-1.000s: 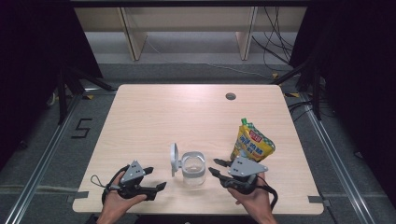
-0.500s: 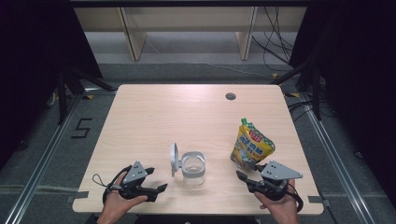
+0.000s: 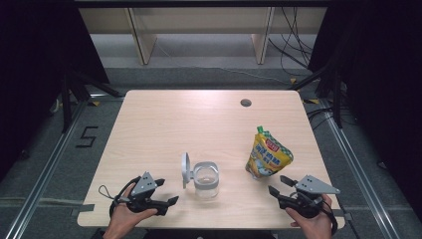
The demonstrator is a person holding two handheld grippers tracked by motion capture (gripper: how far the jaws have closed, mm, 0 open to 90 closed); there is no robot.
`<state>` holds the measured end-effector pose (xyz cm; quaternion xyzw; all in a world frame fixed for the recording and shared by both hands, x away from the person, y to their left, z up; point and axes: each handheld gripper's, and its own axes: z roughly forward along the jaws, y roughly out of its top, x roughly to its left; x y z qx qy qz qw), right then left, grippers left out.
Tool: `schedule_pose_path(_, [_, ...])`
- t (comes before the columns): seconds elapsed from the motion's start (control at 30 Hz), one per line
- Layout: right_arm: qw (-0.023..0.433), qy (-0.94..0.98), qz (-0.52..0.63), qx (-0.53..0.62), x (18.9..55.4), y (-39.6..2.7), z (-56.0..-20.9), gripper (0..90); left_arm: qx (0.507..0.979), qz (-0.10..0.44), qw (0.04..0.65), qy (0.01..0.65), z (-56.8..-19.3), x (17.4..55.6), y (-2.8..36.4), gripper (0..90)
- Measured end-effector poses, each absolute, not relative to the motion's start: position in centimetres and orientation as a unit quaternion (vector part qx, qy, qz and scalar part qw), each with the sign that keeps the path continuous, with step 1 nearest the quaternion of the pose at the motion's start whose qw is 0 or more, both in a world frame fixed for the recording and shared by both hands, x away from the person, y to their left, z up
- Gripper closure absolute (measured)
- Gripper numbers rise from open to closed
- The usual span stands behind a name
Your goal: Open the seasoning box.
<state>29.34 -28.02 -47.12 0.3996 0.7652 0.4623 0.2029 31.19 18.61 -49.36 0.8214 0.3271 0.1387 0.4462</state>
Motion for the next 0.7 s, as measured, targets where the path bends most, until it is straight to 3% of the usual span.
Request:
schedule_pose_path(0.27, [0.219,0.750,0.455,0.427,30.5,-28.5,-47.5,34.8,0.817,0.131,0.448,0.337,-49.7,31.2,18.3,21.1])
schedule_pose_path(0.43, [0.235,0.751,0.456,0.416,31.9,-28.5,-48.2,25.3,0.822,0.131,0.442,0.335,-49.8,31.3,18.3,21.1])
schedule_pose_path(0.7, [0.231,0.750,0.466,0.409,32.8,-28.2,-48.5,24.7,0.827,0.132,0.439,0.326,-49.8,31.4,18.3,21.2])
